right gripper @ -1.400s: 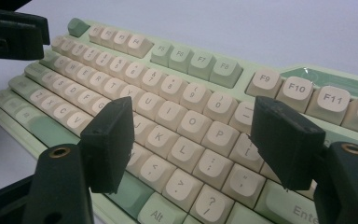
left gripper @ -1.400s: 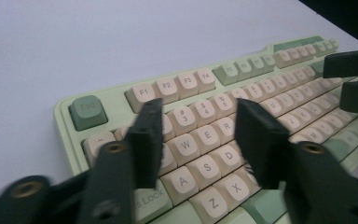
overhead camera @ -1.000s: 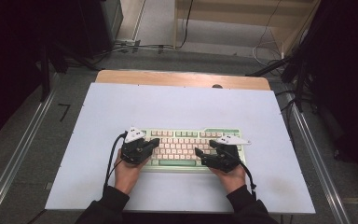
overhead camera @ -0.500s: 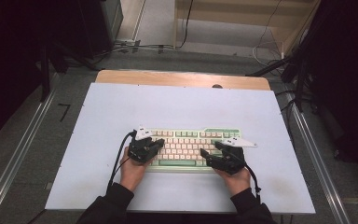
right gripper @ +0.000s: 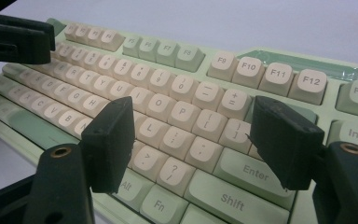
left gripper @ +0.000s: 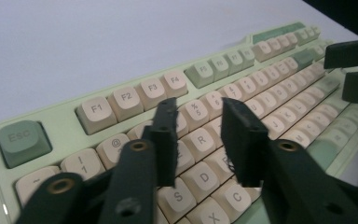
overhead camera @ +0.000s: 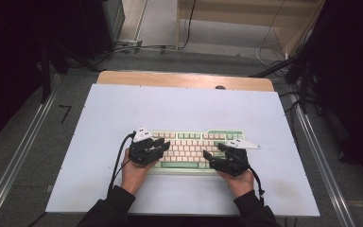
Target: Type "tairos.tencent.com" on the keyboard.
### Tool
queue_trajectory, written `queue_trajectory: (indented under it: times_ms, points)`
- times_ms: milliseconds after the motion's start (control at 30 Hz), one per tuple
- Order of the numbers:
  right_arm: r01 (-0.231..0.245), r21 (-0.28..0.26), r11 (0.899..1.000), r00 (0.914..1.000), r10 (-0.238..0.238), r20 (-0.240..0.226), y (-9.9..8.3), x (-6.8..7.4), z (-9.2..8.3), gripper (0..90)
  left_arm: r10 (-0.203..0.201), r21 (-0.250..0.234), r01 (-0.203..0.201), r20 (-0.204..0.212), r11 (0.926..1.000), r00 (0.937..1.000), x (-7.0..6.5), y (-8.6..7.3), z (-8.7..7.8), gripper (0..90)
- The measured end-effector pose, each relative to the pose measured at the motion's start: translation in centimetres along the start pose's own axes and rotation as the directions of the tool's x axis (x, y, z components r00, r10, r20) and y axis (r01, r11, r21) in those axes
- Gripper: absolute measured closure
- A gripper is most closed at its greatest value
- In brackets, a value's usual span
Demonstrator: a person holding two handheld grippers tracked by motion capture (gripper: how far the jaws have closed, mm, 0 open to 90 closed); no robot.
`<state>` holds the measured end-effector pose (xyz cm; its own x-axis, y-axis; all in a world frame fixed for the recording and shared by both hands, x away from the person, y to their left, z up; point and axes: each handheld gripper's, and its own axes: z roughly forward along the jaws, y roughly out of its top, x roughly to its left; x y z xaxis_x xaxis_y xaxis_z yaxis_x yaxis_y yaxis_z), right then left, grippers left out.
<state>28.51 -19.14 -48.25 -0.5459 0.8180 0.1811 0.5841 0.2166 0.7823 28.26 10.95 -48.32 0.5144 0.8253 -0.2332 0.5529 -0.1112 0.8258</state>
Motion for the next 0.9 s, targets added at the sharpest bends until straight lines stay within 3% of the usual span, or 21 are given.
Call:
queue_trajectory:
  times_ms: [100,200,533,900]
  points:
    - [0.005,-0.005,1.0,1.0,-0.005,-0.006,0.1,0.2,0.0,32.3,-0.012,-0.031,0.011,-0.034,0.9995,0.9993,0.1,0.1,-0.5,48.3]
    - [0.018,-0.015,1.0,0.9998,-0.018,-0.009,0.1,0.4,0.1,40.9,-0.02,-0.038,0.017,-0.063,0.9991,0.9978,0.3,-0.1,-0.8,43.8]
    - [0.066,-0.025,0.998,0.9942,-0.068,-0.083,0.6,1.8,0.9,86.4,-0.036,-0.043,0.031,-0.107,0.9986,0.9937,0.8,-0.8,-2.0,43.0]
    - [0.153,0.026,0.988,0.9766,-0.148,-0.156,0.7,4.1,2.7,87.7,-0.061,-0.059,0.053,-0.147,0.9969,0.9872,1.5,-1.6,-3.3,43.0]
